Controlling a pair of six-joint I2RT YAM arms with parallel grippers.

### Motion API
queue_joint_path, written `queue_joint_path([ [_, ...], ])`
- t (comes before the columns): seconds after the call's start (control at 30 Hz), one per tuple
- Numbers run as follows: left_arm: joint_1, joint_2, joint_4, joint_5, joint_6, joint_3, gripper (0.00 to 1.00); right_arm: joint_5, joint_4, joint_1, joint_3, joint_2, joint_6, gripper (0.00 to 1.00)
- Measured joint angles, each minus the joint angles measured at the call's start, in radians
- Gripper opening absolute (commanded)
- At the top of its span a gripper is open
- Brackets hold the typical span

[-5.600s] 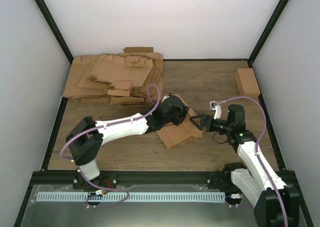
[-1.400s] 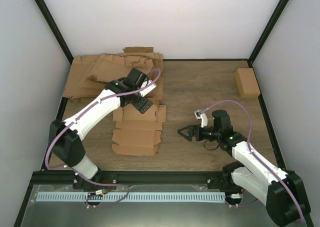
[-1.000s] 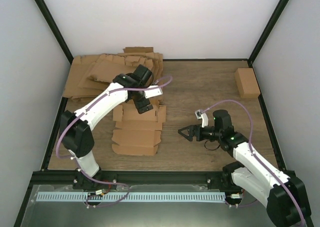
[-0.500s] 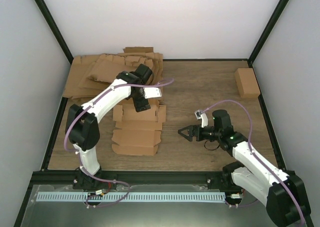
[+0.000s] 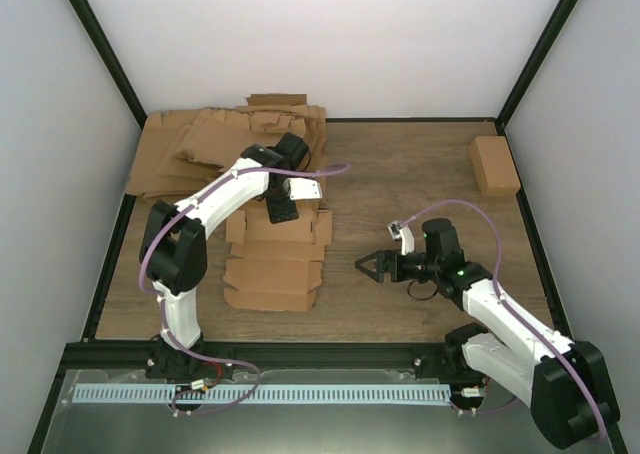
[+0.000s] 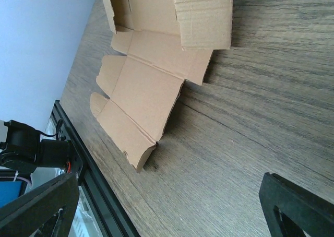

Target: Fold the paper box

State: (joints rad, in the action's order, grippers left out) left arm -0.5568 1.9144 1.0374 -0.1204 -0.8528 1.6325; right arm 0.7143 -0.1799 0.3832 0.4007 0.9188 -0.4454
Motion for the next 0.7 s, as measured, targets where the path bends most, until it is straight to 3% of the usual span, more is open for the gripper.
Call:
queue_joint_path([
  [0.23,0.002,0.011,-0.029,-0.05,-0.023,0.0,0.8,0.0,0.002,0.0,0.012,0.003,0.0,0.98],
  [0.37,0.01,0.021,-0.051,-0.082,-0.042,0.0,0.62,-0.001,0.0,0.0,0.012,0.002,0.0,0.98],
  [0.5,0.015,0.03,-0.089,-0.122,-0.05,0.0,0.55,-0.002,0.0,0.0,0.012,-0.005,0.0,0.97],
  [0.7,0.015,0.047,-0.124,-0.142,-0.067,-0.016,0.31,-0.002,0.0,0.0,0.012,-0.015,0.0,0.97],
])
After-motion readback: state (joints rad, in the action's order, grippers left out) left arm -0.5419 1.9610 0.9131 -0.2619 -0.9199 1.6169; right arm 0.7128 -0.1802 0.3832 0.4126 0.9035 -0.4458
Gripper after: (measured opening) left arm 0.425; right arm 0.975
